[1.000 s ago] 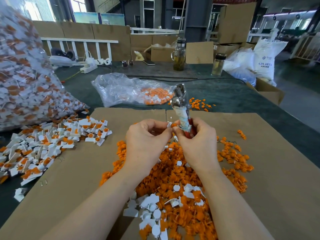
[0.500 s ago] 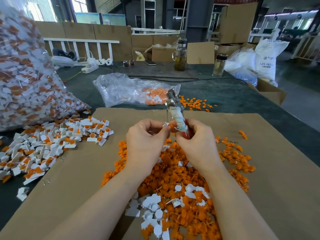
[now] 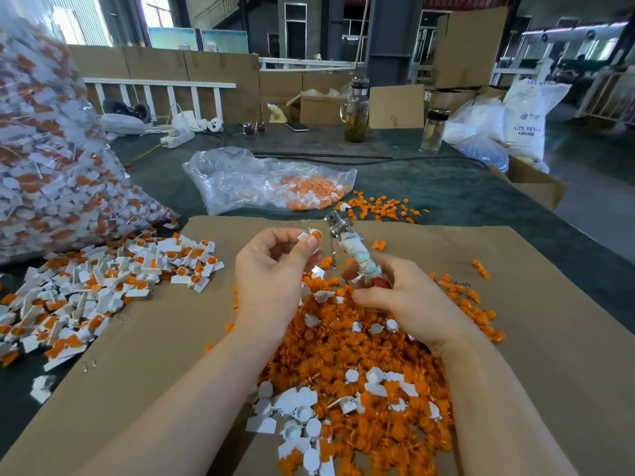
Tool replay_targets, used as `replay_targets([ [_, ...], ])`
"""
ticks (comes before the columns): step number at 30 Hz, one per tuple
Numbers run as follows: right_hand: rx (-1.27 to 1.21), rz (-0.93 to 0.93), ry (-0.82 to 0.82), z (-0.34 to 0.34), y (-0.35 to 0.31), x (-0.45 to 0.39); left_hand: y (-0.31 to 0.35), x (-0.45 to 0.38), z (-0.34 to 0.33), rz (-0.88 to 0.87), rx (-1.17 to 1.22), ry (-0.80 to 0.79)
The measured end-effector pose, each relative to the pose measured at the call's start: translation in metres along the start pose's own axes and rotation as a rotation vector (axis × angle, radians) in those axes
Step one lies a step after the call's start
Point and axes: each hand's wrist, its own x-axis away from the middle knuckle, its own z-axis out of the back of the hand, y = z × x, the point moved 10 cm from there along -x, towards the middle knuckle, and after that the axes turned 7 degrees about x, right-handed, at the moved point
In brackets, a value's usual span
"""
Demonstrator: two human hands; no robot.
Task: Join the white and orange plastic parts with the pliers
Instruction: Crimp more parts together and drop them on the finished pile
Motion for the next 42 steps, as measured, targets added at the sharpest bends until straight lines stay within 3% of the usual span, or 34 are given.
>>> replay_targets([
  [9,-0.020,0.022,-0.139,-0.013,-0.003,0.003,0.005,0.000,-0.004,-0.044,0.018,-0.055],
  [30,0.164,0.072,0.006,-0.017,-0.010,-0.006,-0.009,-0.014,0.003,0.069,0.085,-0.058],
  [33,0.215,0.068,0.046,-0.016,-0.008,-0.007,-0.005,-0.025,0.010,0.086,0.007,-0.103],
  [36,0.224,0.022,0.113,-0.009,-0.001,-0.007,-0.002,-0.045,0.048,0.104,-0.089,0.025],
  [42,0.281,-0.059,0.316,0.016,0.014,-0.007,0.031,-0.066,0.142,-0.129,-0.832,0.359],
])
